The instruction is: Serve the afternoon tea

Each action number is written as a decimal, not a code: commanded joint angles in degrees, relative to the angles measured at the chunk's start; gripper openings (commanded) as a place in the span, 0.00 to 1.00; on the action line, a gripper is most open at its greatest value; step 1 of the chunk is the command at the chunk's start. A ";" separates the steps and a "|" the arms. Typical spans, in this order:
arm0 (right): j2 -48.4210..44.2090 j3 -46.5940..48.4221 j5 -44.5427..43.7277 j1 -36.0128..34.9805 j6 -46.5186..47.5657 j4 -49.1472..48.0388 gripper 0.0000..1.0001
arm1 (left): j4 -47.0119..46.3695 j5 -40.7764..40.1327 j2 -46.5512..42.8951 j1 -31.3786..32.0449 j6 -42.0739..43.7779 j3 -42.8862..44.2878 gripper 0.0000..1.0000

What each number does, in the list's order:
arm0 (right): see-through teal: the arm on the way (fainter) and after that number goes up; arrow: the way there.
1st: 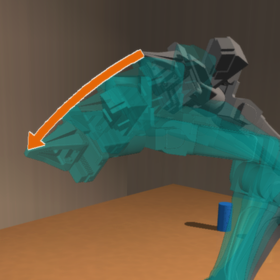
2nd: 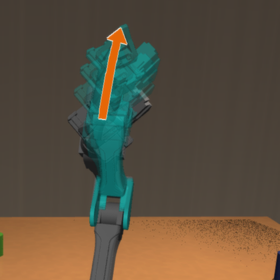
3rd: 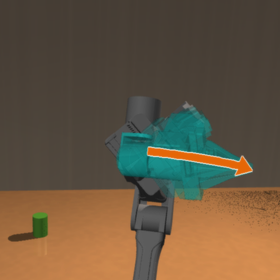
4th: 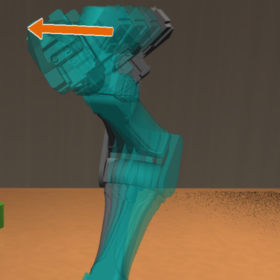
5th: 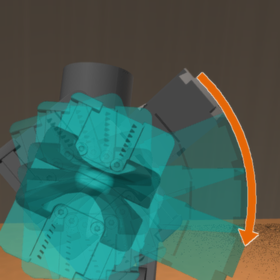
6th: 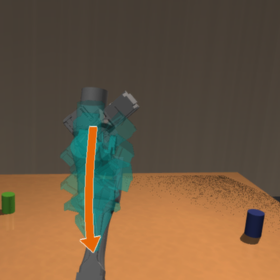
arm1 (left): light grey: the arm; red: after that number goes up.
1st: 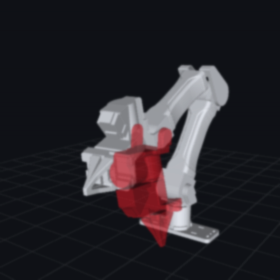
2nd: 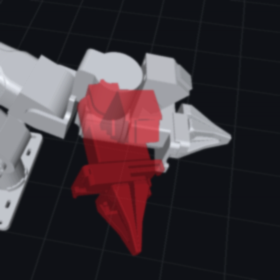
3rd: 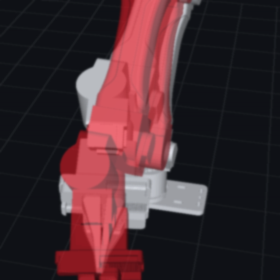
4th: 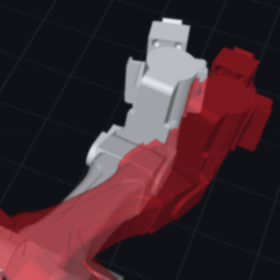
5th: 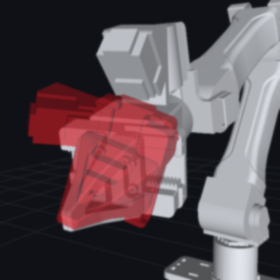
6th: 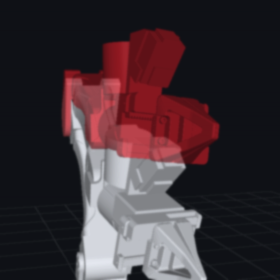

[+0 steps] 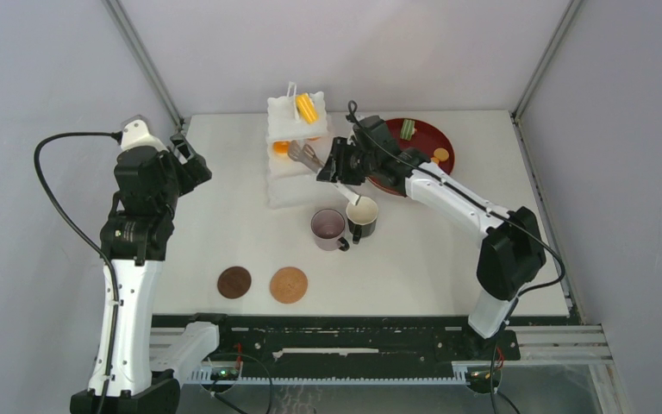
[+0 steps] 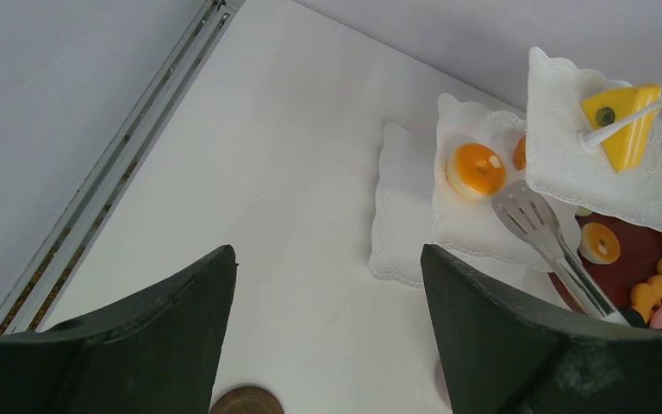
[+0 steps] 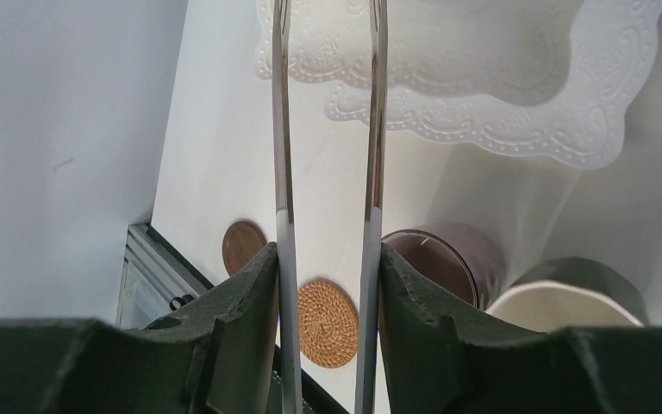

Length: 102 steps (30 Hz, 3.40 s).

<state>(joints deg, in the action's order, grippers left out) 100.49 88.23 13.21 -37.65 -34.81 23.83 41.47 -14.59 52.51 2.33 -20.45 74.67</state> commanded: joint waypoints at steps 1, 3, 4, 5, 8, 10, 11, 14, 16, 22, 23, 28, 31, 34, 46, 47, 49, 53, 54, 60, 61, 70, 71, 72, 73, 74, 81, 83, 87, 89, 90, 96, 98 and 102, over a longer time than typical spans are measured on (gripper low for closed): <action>-8.90 -2.55 -1.56 -0.29 0.69 -2.40 0.49 | -1.21 0.74 0.18 0.11 1.19 -1.01 0.83; -11.10 -4.40 -2.11 -0.08 1.10 -1.78 0.49 | -1.20 0.85 0.46 0.14 1.20 -0.78 0.83; -12.27 -5.40 -2.21 0.08 1.25 -1.65 0.49 | -1.22 0.90 0.63 0.21 1.20 -0.75 0.83; -13.49 -6.34 -2.37 0.24 1.25 -1.45 0.49 | -1.26 1.03 0.75 0.29 1.20 -0.63 0.83; -16.59 -8.49 -3.02 0.64 1.83 0.03 0.48 | -1.31 1.21 1.05 0.35 1.11 -0.43 0.83; -18.67 -9.88 -3.65 0.80 2.48 1.30 0.48 | -1.31 1.32 1.14 0.40 1.10 -0.41 0.83; -19.81 -10.65 -3.96 1.09 2.62 1.95 0.47 | -1.31 1.42 1.22 0.47 1.10 -0.29 0.83; -23.53 -13.01 -5.10 2.17 2.81 3.33 0.46 | -1.31 1.55 1.29 0.52 1.11 -0.15 0.83; -26.00 -14.50 -6.01 3.15 2.94 4.21 0.45 | -1.29 1.69 1.50 0.51 1.04 -0.06 0.83; -31.44 -17.33 -8.79 8.44 4.36 7.99 0.44 | -1.40 2.15 1.62 0.65 0.74 -0.04 0.83; -31.64 -18.56 -9.08 9.89 4.63 8.39 0.44 | -1.45 2.16 1.62 0.68 0.76 -0.14 0.83; -30.42 -22.76 -7.04 18.64 4.97 6.58 0.43 | -1.48 2.07 1.65 0.72 0.83 -0.10 0.83; -28.40 -23.19 -4.87 22.10 4.86 3.98 0.44 | -1.48 1.77 1.80 0.72 0.94 0.01 0.83; -25.34 -23.12 -3.00 24.79 4.54 0.75 0.45 | -1.46 1.69 1.91 0.74 0.81 0.02 0.83; -6.13 -9.44 -6.19 28.53 6.47 -0.01 0.46 | -0.92 1.15 3.18 0.73 0.57 1.17 0.83; -5.00 -8.36 -6.23 28.28 6.84 0.14 0.46 | -0.83 0.97 3.16 0.66 0.56 1.19 0.83; -2.81 -6.11 -6.46 27.84 8.00 0.43 0.46 | -0.78 0.63 3.15 0.66 0.58 1.18 0.83; 1.87 -0.94 -6.93 27.59 8.44 1.64 0.47 | -0.78 0.22 3.67 0.63 0.45 1.32 0.83; 2.89 0.12 -6.64 27.58 8.44 1.61 0.47 | -0.78 0.27 3.77 0.66 0.41 1.38 0.83; 9.37 7.13 -3.41 27.27 8.46 3.46 0.48 | -0.78 0.62 4.72 0.73 0.23 1.75 0.83; 10.06 7.86 -3.20 27.23 8.44 3.57 0.48 | -0.78 0.56 4.77 0.69 0.23 1.75 0.83; 13.18 9.94 -0.73 27.28 8.42 3.36 0.49 | -0.87 0.45 5.23 0.65 0.21 1.52 0.83; 13.51 10.01 -0.29 27.28 8.57 3.33 0.49 | -0.85 0.51 5.18 0.66 0.22 1.45 0.83; 13.75 10.02 0.05 27.28 8.58 3.26 0.49 | -0.93 0.52 5.23 0.62 0.23 1.52 0.83; 14.00 10.03 0.46 27.28 8.61 3.22 0.49 | -0.95 0.64 5.18 0.64 0.23 1.45 0.83; 14.23 10.04 0.58 27.32 8.55 3.17 0.49 | -0.89 0.66 5.21 0.68 0.23 1.55 0.83; 16.46 10.67 2.90 27.72 6.84 1.85 0.50 | -0.87 0.69 5.25 0.61 0.41 1.70 0.83; 16.93 11.10 3.17 27.69 6.80 1.87 0.50 | -0.80 0.76 5.24 0.65 0.41 1.81 0.83; 17.53 12.10 3.71 27.79 6.37 1.92 0.50 | -0.61 0.69 5.05 0.70 0.59 1.75 0.83; 18.14 12.80 4.62 28.04 5.55 1.68 0.50 | -0.60 0.77 4.96 0.61 0.58 1.76 0.83; 18.46 13.32 5.03 28.14 5.26 1.48 0.50 | -0.60 0.88 4.89 0.64 0.58 1.73 0.83; 21.17 17.51 5.91 28.33 5.38 4.27 0.46 | -0.63 1.39 4.97 0.65 0.47 1.80 0.83; 20.48 17.44 5.68 28.28 5.62 4.99 0.36 | -0.60 1.20 4.68 0.66 0.45 1.75 0.83; 16.34 15.24 4.71 28.21 6.07 4.28 0.18 | -0.60 0.79 4.53 0.66 0.49 1.45 0.83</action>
<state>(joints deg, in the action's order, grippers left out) 121.73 102.85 17.02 -9.26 -28.88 30.59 41.52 -13.37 57.76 2.76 -20.49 74.67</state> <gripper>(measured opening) 0.293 0.831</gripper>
